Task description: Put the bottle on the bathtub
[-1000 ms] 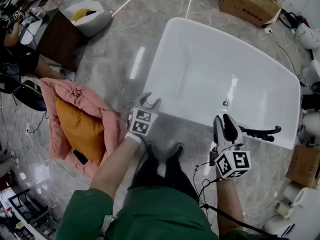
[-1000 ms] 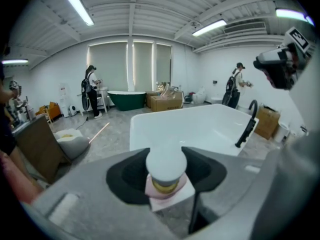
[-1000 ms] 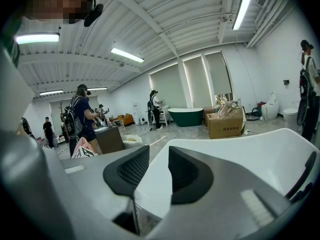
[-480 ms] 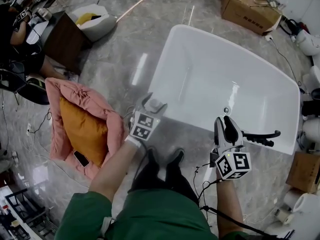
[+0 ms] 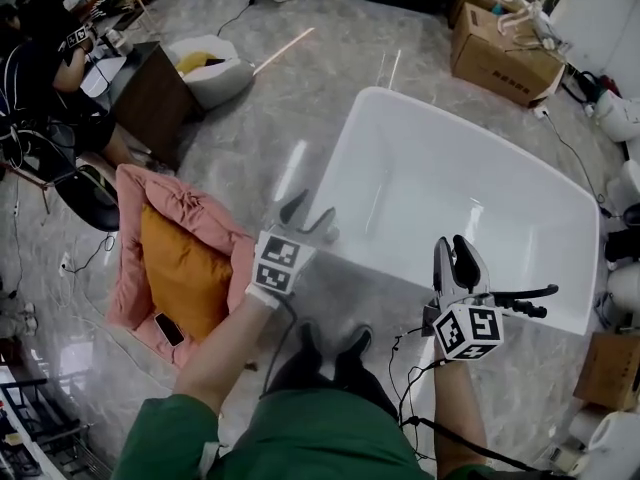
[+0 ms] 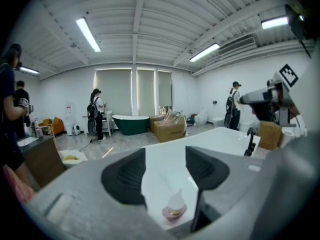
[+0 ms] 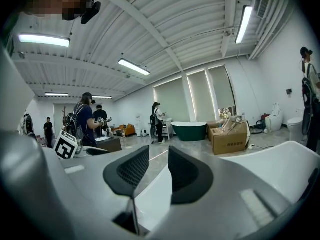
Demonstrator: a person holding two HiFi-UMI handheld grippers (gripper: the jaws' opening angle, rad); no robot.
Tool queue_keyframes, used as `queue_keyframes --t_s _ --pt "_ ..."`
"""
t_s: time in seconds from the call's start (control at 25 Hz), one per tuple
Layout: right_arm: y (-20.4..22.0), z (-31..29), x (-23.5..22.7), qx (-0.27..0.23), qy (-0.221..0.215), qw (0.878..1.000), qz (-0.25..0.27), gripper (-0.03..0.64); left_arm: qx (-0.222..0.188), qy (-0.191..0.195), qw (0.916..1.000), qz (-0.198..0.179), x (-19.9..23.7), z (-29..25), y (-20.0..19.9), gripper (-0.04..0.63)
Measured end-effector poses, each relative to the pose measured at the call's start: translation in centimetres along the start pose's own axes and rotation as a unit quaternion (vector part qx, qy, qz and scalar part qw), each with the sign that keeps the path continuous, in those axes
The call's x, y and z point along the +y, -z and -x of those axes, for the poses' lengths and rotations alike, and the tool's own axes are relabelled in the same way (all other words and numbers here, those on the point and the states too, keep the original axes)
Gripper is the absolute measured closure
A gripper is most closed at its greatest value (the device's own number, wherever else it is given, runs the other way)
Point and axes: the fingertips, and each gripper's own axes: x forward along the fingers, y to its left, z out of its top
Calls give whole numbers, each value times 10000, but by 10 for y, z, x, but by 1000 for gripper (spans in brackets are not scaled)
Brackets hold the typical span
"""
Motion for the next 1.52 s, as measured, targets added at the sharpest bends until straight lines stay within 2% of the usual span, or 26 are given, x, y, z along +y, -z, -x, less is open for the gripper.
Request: queue_keyframes --t_s 0.24,0.48,0.72,1.12,1.52 --pt "-53 4 15 -479 76 9983 315 509 -492 -129 9987 -28 9 40 -69 406" --pt "-103 17 24 -925 116 9944 488 509 -933 -317 9951 -12 9 81 -135 417" --pt "-142 25 37 -1200 74 9904 680 508 -1252 -419 9912 37 8 109 -177 419" --pt "-193 42 60 -1615 -53 9826 921 508 -1799 -578 9819 -151 3 151 -235 419" --pt "-206 50 72 -1758 -198 9788 1032 508 -1953 -570 9788 -246 -5 166 -248 419"
